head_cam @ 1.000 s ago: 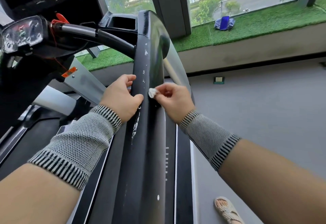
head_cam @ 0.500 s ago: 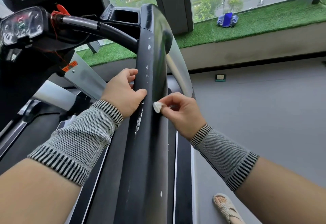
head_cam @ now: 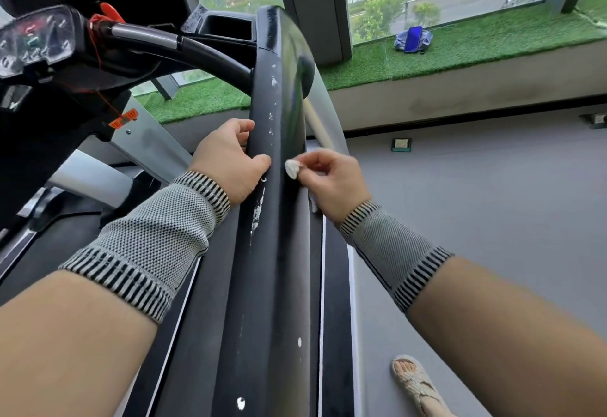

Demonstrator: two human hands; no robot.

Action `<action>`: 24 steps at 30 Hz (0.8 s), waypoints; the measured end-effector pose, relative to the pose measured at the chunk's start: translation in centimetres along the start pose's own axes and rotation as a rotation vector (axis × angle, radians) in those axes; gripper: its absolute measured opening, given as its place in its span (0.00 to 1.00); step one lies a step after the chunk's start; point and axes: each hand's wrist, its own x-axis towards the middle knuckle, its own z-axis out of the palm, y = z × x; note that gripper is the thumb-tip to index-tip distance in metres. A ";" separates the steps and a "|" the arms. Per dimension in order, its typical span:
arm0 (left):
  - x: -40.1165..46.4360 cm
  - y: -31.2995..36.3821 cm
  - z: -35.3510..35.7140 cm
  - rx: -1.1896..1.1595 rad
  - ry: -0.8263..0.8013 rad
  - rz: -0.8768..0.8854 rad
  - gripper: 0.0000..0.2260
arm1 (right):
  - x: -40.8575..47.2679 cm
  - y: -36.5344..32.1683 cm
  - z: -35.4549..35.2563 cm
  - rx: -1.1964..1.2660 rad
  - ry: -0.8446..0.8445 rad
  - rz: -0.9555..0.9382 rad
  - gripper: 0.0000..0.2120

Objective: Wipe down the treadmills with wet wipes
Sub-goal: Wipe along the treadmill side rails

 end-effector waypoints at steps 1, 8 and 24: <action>0.0 0.1 0.0 0.004 0.003 0.002 0.25 | 0.5 -0.4 0.5 0.012 0.022 -0.004 0.09; -0.2 0.2 -0.1 -0.038 -0.018 -0.017 0.28 | -2.3 0.6 -0.5 0.007 -0.064 -0.045 0.15; -0.5 0.7 0.1 0.023 0.027 -0.023 0.25 | 1.8 3.4 -0.5 0.136 0.010 0.151 0.13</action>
